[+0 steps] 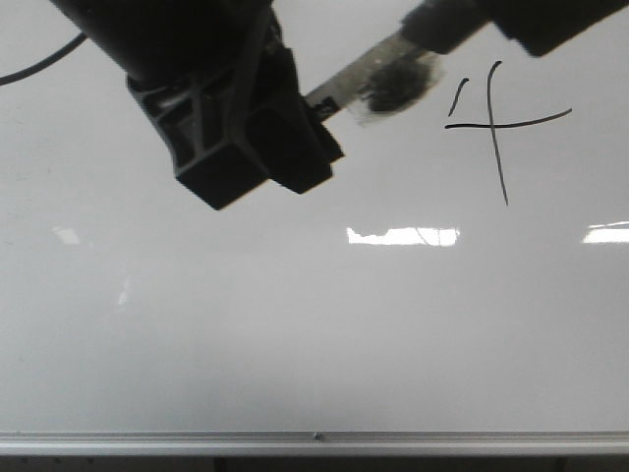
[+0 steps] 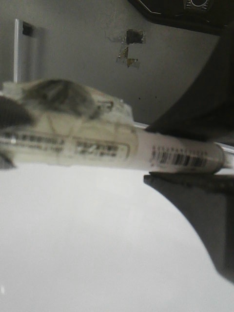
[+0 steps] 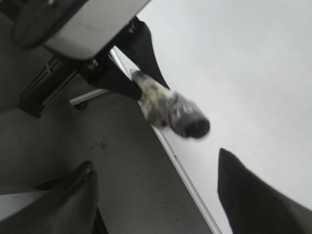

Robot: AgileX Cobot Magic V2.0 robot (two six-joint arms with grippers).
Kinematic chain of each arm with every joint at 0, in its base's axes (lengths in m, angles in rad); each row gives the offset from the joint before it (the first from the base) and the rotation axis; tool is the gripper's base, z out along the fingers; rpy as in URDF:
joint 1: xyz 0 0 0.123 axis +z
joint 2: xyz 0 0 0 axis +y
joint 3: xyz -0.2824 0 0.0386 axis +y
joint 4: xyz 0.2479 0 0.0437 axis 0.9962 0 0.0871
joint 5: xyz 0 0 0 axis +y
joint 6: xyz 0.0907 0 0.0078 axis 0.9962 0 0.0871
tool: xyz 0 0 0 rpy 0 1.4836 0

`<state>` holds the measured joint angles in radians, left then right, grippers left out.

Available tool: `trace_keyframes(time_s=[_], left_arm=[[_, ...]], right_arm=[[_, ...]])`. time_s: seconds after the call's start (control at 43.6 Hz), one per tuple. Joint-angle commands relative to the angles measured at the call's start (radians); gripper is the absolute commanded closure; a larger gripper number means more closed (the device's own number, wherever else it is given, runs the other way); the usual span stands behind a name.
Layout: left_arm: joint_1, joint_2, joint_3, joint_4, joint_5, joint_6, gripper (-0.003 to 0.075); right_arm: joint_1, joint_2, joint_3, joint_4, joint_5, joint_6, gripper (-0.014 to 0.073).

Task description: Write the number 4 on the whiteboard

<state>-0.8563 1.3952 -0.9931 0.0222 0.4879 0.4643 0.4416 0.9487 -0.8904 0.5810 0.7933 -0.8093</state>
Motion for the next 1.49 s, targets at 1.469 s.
trace_keyframes(time_s=[1.469], left_arm=[[1.014, 0.285, -0.204, -0.077, 0.101, -0.356, 0.047]], right_arm=[[-0.206, -0.202, 0.133, 0.025, -0.08, 0.086, 0.0048]])
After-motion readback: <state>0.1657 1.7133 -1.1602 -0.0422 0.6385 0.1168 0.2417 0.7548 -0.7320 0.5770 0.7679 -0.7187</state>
